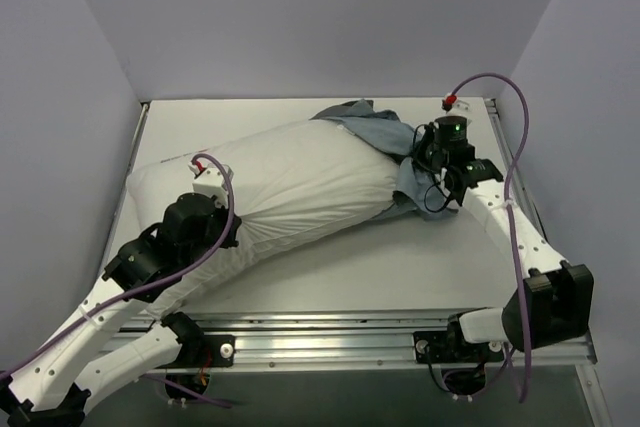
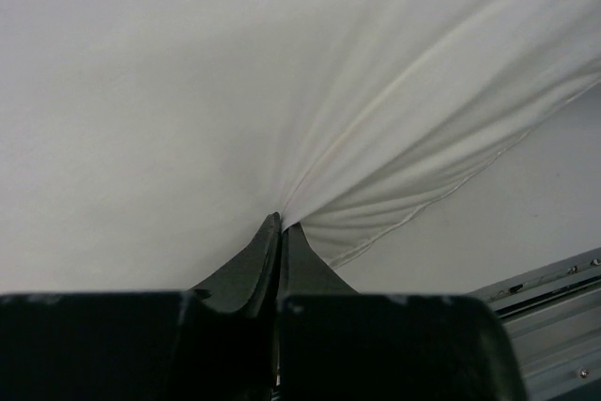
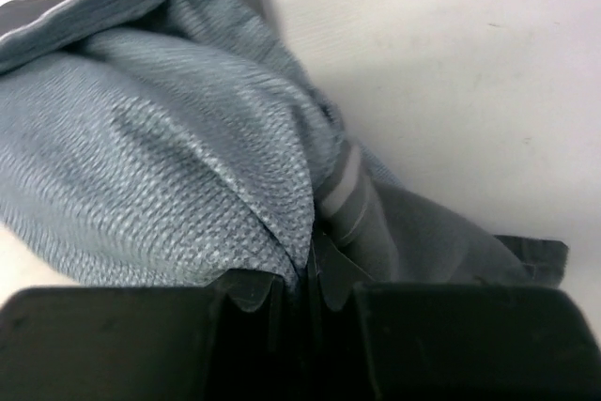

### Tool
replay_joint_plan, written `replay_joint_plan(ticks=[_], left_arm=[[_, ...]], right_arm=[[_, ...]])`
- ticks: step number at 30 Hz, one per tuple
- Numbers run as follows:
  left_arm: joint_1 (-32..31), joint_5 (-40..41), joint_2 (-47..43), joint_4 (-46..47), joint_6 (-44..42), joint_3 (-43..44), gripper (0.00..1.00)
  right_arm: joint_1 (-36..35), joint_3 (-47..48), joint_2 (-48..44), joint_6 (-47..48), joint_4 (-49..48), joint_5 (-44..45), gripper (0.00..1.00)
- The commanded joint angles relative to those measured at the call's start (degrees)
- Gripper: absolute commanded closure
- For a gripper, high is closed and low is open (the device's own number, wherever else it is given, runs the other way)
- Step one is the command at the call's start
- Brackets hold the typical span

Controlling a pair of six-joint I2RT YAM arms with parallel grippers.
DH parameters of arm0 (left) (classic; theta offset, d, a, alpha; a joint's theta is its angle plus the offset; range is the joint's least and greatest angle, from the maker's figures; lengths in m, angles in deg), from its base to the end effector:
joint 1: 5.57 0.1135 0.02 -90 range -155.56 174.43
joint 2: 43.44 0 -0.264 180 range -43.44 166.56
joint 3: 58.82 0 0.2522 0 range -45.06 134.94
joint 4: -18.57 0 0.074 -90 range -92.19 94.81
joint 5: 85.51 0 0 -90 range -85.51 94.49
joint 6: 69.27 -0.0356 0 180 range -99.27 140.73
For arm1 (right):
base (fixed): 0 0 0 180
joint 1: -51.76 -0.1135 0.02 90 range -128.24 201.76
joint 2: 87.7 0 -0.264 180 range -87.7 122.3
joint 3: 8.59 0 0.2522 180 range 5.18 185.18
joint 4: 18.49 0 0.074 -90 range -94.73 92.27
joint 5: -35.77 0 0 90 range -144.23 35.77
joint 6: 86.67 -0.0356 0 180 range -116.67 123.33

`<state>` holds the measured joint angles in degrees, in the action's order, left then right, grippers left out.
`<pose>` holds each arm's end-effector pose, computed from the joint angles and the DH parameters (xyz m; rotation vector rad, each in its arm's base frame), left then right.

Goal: Remove the pillowcase from the pillow

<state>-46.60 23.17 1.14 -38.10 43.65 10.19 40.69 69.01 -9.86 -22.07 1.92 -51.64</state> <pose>0.1227 -0.0916 0.3456 0.1429 2.1122 -0.3217 0.3135 0.0597 0.3319 0.2734 1.9304 0.3801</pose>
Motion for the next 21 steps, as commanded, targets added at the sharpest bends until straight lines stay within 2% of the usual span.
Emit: replay_joint_plan(ticks=[1,5,6,9,10,14,17,21], left_arm=[[0.96,-2.24,-3.17,1.25,-3.58,1.8,0.98],[0.87,-0.32,-5.46,0.56,-3.76,3.2,0.98],[0.96,1.17,-5.81,-0.67,-3.58,3.73,0.98],[0.96,9.95,-6.0,-4.26,-2.53,6.18,0.98],[1.05,14.41,-5.73,-4.98,-2.18,6.71,0.98],[1.05,23.05,-5.38,-7.44,0.37,7.69,0.98],[1.13,26.92,-5.9,-7.45,2.74,8.12,0.98],[1.13,29.13,-7.49,-1.49,0.82,8.48,0.98]], right_arm=[[-2.11,-1.6,-6.11,2.56,-3.93,1.54,1.0],[0.6,-2.31,-10.43,1.51,-0.69,12.42,1.0],[5.22,-1.96,-10.78,0.11,0.19,12.87,1.0],[10.62,-0.03,-11.57,-2.09,0.9,13.92,1.0],[10.72,0.58,-11.66,-2.71,0.82,14.63,1.0],[12.74,3.48,-11.14,-5.17,-1.2,16.04,1.0],[12.83,7.17,-8.42,-5.62,-1.47,16.48,1.0],[12.83,9.2,-4.99,-5.18,-3.66,14.73,1.0]])
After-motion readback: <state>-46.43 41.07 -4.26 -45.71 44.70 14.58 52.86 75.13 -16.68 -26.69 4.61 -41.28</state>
